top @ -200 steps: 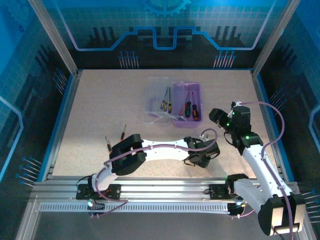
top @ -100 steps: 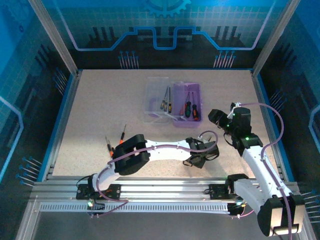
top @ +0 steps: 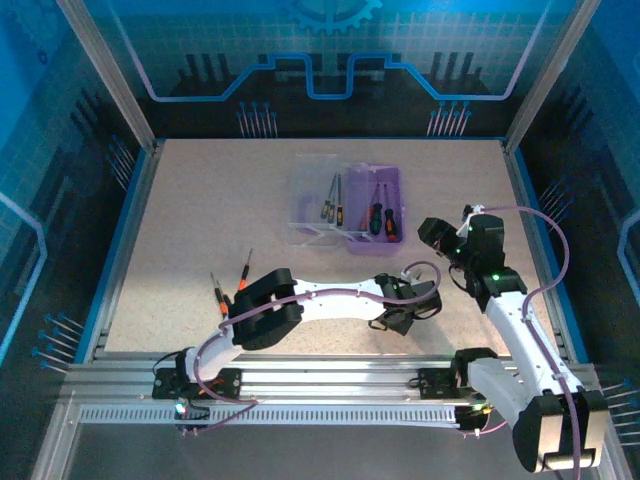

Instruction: Pack the tool kit

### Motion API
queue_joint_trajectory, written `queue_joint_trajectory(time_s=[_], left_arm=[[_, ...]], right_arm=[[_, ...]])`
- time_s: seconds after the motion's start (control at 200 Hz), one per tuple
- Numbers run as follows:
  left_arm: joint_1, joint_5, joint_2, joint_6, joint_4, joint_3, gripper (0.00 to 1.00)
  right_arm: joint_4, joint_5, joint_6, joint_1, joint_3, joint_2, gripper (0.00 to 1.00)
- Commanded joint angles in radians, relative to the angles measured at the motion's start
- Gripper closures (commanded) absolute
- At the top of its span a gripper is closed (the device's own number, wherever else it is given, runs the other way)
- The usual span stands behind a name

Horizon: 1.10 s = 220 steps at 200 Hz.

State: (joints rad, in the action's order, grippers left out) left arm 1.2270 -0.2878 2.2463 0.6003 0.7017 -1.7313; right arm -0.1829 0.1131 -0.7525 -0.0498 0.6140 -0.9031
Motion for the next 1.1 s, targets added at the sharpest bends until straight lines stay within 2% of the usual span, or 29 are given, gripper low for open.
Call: queue_joint_trajectory(time_s=[0.0,0.335,0.555,0.635,0.79,1.095], left_arm=[[-0.001,-0.029,-0.052,0.004,-0.04,0.088,0.93],[-0.001,-0.14,-0.325,0.085,-0.07,0.357,0.95],[-0.002,-0.188,-0.493,0.159,-0.143,0.533,0.94],[-0.002,-0.185,-0.548,0.188,-0.206,0.607,0.94],[-0.003,-0.227,-0.639,0.235,-0.278,0.707,0.94],[-0.021,-0.313,-0.729,0.216,-0.357,0.777,0.94]], right_arm=[[0.012,0.006,-0.008,0.021,-0.006,0.015,0.33],[0.036,0.051,-0.016,0.025,0.002,-0.023,0.33],[0.051,0.153,-0.014,0.017,0.04,-0.103,0.36],[0.057,0.165,-0.014,-0.017,0.06,-0.13,0.38],[0.066,0.093,-0.005,-0.123,0.137,-0.191,0.38],[0.021,0.041,-0.007,-0.25,0.372,-0.348,0.41]])
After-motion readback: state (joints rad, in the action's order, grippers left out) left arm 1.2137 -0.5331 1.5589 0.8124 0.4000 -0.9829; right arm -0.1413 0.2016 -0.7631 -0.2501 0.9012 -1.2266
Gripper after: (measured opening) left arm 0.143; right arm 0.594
